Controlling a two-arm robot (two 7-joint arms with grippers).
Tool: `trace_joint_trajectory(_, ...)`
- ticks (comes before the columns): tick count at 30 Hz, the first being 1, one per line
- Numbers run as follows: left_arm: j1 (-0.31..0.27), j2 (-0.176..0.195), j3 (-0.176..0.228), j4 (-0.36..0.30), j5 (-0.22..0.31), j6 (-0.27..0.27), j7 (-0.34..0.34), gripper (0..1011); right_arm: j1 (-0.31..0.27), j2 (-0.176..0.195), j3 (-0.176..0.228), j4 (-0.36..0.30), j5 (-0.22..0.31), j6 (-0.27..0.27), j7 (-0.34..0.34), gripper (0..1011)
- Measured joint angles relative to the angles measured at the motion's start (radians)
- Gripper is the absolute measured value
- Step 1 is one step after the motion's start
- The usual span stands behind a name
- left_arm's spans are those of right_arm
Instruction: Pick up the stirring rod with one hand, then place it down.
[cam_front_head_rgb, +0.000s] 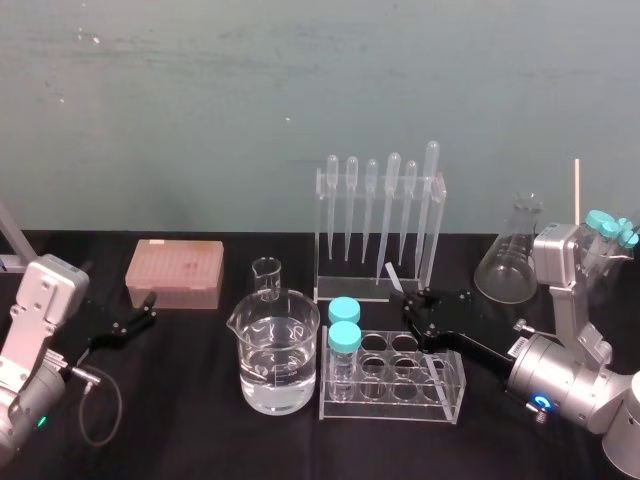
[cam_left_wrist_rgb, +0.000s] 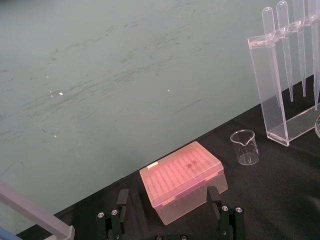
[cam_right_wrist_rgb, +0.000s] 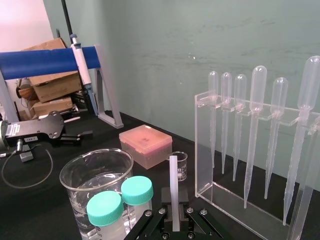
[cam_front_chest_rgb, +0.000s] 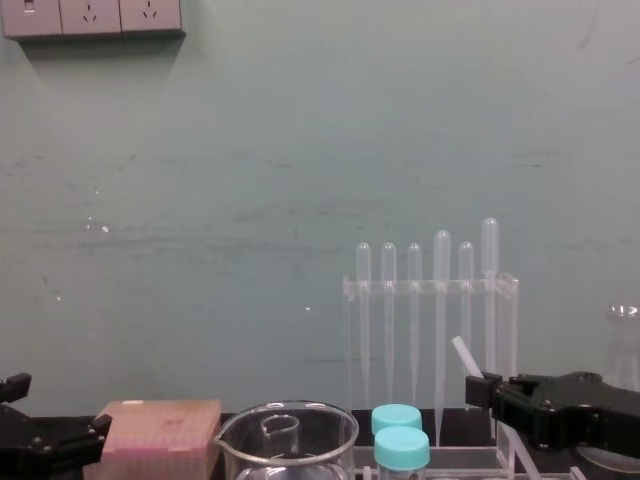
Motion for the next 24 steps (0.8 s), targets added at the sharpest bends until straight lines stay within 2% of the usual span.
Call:
trace_joint_trajectory(5, 0.000, 0.000, 0.000, 0.000, 0.000, 0.000, 0.000, 1000, -0.017, -0.010, 0.021, -0.026, -0.030, -0.042, -0.027, 67)
trace_joint_trajectory(11, 0.000, 0.000, 0.000, 0.000, 0.000, 0.000, 0.000, 1000, -0.029, -0.026, 0.045, -0.062, -0.050, -0.104, -0.027, 67)
trace_joint_trajectory(18, 0.000, 0.000, 0.000, 0.000, 0.000, 0.000, 0.000, 1000, -0.020, -0.057, 0.065, -0.067, -0.082, -0.178, -0.026, 67)
trace_joint_trajectory(20, 0.000, 0.000, 0.000, 0.000, 0.000, 0.000, 0.000, 1000, -0.015, -0.072, 0.077, -0.064, -0.111, -0.239, -0.032, 67)
trace_joint_trajectory(24, 0.000, 0.000, 0.000, 0.000, 0.000, 0.000, 0.000, 1000, -0.012, -0.092, 0.094, -0.051, -0.134, -0.320, -0.033, 67)
